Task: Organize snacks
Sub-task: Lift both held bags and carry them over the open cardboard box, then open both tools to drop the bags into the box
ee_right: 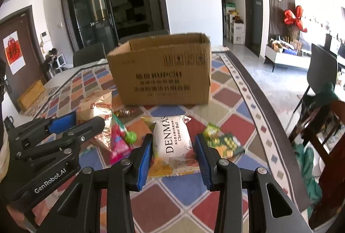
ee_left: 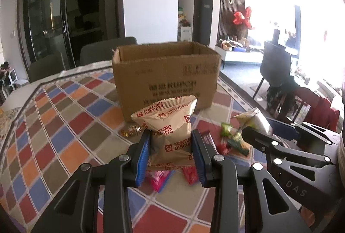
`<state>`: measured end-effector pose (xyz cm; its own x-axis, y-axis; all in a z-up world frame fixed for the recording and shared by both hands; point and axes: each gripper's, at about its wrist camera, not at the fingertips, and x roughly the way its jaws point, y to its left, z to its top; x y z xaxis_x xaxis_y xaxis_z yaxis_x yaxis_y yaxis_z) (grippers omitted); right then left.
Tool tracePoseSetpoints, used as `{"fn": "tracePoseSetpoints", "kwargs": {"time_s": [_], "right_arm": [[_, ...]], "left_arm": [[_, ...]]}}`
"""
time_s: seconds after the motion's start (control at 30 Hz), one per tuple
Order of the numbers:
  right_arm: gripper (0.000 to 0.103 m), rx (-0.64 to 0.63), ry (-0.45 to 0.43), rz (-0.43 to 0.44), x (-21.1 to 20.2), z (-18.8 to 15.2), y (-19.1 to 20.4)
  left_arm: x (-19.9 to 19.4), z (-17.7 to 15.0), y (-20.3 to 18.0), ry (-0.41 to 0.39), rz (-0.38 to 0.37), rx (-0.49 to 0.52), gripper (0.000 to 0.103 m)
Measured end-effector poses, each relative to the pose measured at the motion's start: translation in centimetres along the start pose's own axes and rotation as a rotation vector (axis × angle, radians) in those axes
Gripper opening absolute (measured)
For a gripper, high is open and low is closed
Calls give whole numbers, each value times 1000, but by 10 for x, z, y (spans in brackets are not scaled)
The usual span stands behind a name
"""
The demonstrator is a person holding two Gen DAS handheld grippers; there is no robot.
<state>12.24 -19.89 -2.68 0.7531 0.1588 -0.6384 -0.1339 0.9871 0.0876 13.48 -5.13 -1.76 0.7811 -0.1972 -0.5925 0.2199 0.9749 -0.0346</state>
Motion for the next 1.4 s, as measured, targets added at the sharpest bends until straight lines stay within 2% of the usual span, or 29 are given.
{"fn": "tracePoseSetpoints", "kwargs": {"time_s": [0.27,0.73,1.03,1.33,1.4], "right_arm": [[40,-21,-60,2,15,39,7],[40,-64,-108,-19,54,128,12],[40,-77,-48,-30,86,175,9],[40,-49,51,-34,125,196,3],[42,-48,68,-39,132,196,2]], "left_arm": [[18,31,18,-26,17,12,37],[46,114,52,-65,39,32,37],[83,158,69,14,17,24,37],[128,179,78,138,1,5,38],[133,180,80,162,4,-4,48]]}}
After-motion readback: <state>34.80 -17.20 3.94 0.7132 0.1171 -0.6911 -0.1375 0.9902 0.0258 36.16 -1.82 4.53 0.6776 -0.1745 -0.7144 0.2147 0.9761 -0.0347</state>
